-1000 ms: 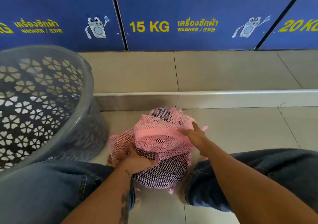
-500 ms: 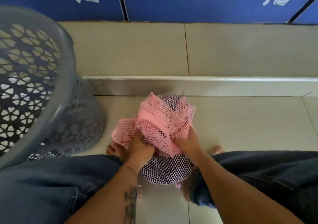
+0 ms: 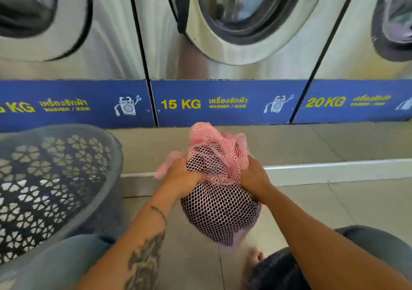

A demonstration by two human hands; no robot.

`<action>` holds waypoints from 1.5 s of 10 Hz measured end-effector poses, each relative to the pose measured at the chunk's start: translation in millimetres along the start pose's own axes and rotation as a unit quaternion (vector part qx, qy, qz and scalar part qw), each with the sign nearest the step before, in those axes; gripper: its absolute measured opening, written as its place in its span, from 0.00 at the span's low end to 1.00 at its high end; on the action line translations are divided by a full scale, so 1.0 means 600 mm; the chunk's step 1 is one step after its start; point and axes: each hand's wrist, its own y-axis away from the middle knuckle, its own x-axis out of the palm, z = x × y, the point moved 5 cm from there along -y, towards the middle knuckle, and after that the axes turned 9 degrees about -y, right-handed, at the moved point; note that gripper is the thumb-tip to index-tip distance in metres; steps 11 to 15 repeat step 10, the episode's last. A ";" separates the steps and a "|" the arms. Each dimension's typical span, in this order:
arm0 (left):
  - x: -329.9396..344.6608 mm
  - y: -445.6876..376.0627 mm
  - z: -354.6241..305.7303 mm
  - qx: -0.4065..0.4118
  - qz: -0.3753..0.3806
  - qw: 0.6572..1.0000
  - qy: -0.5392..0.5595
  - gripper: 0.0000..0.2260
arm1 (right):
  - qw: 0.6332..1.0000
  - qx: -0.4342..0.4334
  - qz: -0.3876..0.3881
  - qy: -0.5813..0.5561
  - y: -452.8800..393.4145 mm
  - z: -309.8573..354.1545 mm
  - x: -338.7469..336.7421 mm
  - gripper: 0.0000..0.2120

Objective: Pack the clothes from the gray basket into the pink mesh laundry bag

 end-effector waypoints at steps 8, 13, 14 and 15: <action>-0.006 -0.398 -0.007 -0.121 0.150 0.977 -0.087 0.23 | 0.959 0.237 0.146 0.046 -0.424 -0.044 0.012 0.49; -0.144 -0.328 -0.192 -0.047 0.157 0.933 -0.320 0.14 | 0.944 0.177 0.166 0.226 -0.369 0.223 -0.149 0.33; -0.144 -0.328 -0.192 -0.047 0.157 0.933 -0.320 0.14 | 0.944 0.177 0.166 0.226 -0.369 0.223 -0.149 0.33; -0.144 -0.328 -0.192 -0.047 0.157 0.933 -0.320 0.14 | 0.944 0.177 0.166 0.226 -0.369 0.223 -0.149 0.33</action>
